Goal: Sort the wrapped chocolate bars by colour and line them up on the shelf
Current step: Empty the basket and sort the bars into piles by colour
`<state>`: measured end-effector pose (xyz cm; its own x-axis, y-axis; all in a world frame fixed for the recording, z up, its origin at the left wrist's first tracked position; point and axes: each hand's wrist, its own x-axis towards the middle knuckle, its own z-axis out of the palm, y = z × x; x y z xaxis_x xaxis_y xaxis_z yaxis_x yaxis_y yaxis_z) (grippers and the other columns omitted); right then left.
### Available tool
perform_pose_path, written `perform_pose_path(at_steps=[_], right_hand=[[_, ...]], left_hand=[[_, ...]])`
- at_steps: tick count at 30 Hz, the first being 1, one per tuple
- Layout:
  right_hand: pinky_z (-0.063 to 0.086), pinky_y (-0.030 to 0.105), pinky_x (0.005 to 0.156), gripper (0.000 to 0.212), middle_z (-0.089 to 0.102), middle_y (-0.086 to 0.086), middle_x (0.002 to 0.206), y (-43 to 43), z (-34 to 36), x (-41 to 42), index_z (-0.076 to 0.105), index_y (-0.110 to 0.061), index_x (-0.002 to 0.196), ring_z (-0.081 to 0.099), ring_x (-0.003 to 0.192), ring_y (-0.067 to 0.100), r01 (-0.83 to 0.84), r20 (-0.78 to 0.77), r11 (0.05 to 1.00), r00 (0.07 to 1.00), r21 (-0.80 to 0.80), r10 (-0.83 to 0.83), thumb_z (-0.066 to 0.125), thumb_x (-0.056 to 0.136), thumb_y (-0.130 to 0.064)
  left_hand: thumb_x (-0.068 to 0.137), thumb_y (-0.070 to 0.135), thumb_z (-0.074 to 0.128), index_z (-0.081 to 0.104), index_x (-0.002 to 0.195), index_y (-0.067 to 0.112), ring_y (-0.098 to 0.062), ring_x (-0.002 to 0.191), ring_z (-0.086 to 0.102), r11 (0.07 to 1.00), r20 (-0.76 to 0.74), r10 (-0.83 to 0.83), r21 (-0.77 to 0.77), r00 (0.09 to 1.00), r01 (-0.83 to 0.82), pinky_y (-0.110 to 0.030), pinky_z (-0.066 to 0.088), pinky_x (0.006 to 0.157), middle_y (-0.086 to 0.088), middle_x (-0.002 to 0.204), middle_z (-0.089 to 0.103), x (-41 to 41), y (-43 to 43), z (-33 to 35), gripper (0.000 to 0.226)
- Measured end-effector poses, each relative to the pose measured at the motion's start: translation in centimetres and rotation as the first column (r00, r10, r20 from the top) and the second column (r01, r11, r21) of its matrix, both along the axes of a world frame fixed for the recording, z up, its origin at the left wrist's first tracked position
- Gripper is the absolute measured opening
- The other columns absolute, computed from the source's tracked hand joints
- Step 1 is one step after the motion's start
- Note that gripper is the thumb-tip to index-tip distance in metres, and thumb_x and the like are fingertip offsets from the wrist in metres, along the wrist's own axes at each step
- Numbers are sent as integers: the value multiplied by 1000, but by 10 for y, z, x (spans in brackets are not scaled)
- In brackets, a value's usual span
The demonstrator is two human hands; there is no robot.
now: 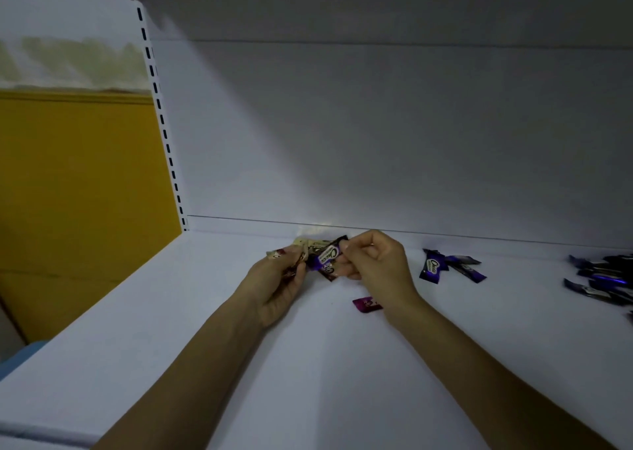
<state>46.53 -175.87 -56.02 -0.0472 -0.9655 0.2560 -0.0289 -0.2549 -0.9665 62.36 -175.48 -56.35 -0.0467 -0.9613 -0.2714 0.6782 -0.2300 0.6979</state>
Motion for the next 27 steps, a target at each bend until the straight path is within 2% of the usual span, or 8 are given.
perform_pose_path(at_steps=[3,5,9,13,17,21,24,27], right_hand=[[52,21,56,10,70,-1,69,-8,5,-15,60,-11,80,66,55,10,103,56,994,993,29,-104,66,87,-14],[51,23,56,12,68,-4,73,-14,9,-32,60,-16,78,65,59,10,294,-53,953,953,-70,-298,67,87,-17],[36,19,51,7,63,-5,77,-22,14,-76,61,-15,86,57,66,13,484,-468,778,621,-401,-628,61,91,-19],[41,29,72,15,64,6,99,-28,3,-97,63,-14,103,59,87,23,460,-816,819,286,-343,-502,52,93,-17],[31,35,98,28,51,4,125,-32,-12,-89,59,-24,120,45,116,23,343,-880,890,260,-300,-397,49,95,-33],[20,44,110,28,46,4,131,-33,-17,-98,59,-26,120,39,124,23,437,-975,880,32,-184,-220,46,95,-28],[31,39,104,22,53,4,121,-32,-13,-96,65,-23,110,48,114,23,421,-937,873,124,-247,-325,48,95,-25],[44,27,83,25,60,-7,99,-20,-7,-65,70,-20,98,57,91,12,226,-748,958,601,-179,-282,53,94,-38]], left_hand=[[93,-2,54,60,106,0,-15,68,71,1000,7,-9,-29,1000,10,-15,51,46,-15,85,68,0,0,-1,15],[93,-1,55,60,105,2,-14,67,72,999,14,-7,-40,1000,7,-15,52,46,-13,80,70,0,0,-1,14],[92,0,56,61,99,2,-15,70,73,999,14,-30,-40,999,30,-15,51,45,-13,78,73,1,2,-1,9],[89,2,59,63,100,3,-14,70,73,998,46,-35,-45,998,37,-14,51,45,-12,79,74,1,5,-2,12],[90,2,59,62,102,4,-13,67,72,998,51,-18,-52,999,21,-14,50,45,-10,75,74,1,3,-3,13],[91,-3,57,61,100,4,-14,66,72,999,46,7,-46,999,-4,-16,52,46,-11,79,73,1,4,-4,12],[90,-7,56,62,104,6,-16,69,73,998,89,5,-64,996,0,-18,53,49,-13,86,72,1,5,-4,20],[86,-6,61,65,103,10,-12,63,69,982,267,-1,-183,964,52,-18,54,51,-8,78,74,-3,10,-3,24]])
